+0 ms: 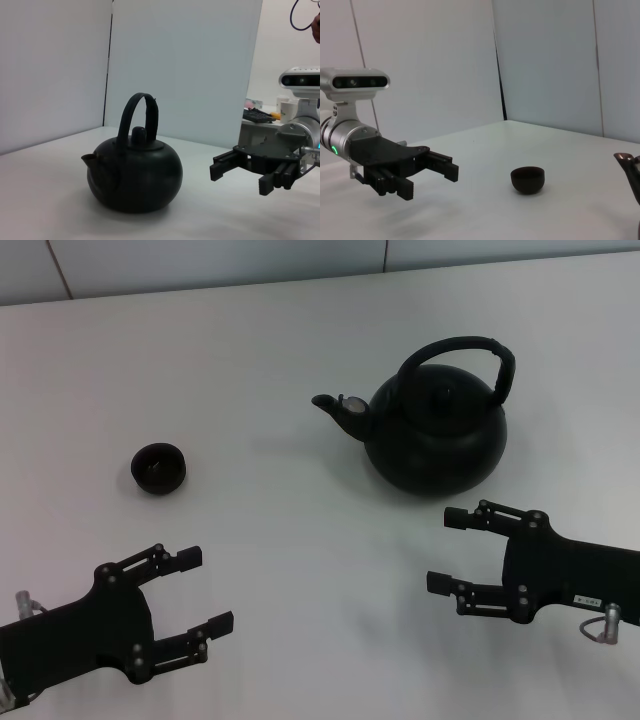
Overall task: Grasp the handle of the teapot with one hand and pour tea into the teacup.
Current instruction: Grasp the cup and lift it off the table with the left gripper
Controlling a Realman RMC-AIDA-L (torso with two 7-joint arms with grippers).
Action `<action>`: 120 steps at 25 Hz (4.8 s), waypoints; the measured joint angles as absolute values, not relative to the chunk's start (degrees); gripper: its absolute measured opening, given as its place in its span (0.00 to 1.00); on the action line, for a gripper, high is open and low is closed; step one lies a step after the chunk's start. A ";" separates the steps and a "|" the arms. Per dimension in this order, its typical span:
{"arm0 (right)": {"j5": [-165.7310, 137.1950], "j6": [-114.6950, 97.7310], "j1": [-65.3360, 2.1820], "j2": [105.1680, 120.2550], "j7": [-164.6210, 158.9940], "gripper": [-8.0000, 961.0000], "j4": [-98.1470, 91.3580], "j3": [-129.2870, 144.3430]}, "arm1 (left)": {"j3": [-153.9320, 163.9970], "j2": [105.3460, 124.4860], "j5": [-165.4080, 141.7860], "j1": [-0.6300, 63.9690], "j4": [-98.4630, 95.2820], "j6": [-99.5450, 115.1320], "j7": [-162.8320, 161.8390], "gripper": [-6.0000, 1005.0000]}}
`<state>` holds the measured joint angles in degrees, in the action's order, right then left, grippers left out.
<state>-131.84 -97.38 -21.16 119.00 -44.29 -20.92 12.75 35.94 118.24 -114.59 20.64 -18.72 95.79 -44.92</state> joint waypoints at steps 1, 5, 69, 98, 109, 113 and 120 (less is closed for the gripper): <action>-131.84 -97.38 -21.18 119.00 -44.29 0.84 -20.92 12.74 | 35.95 118.24 -114.58 20.63 -18.72 95.81 -44.91 0.80; -131.84 -97.38 -21.18 119.00 -44.29 0.84 -20.92 12.74 | 35.95 118.27 -114.55 20.64 -18.66 95.86 -44.91 0.80; -131.39 -97.30 -21.64 119.00 -44.29 0.84 -20.74 12.74 | 15.77 118.61 -113.06 21.92 -12.47 76.20 -33.91 0.79; -131.40 -97.35 -21.97 119.00 -44.30 0.84 -20.74 12.32 | 16.69 118.77 -113.10 27.98 -9.34 67.30 -33.74 0.79; -131.39 -97.86 -22.10 118.91 -44.36 0.84 -20.75 12.23 | 16.98 118.83 -112.81 31.85 -6.29 62.26 -31.73 0.79; -131.39 -97.91 -22.14 118.84 -44.43 0.84 -20.82 12.21 | 16.83 118.83 -112.80 32.22 -5.97 61.88 -31.72 0.79; -131.36 -97.93 -22.15 118.82 -44.42 0.84 -20.83 12.21 | 16.70 118.83 -112.69 32.35 -5.97 61.48 -31.89 0.79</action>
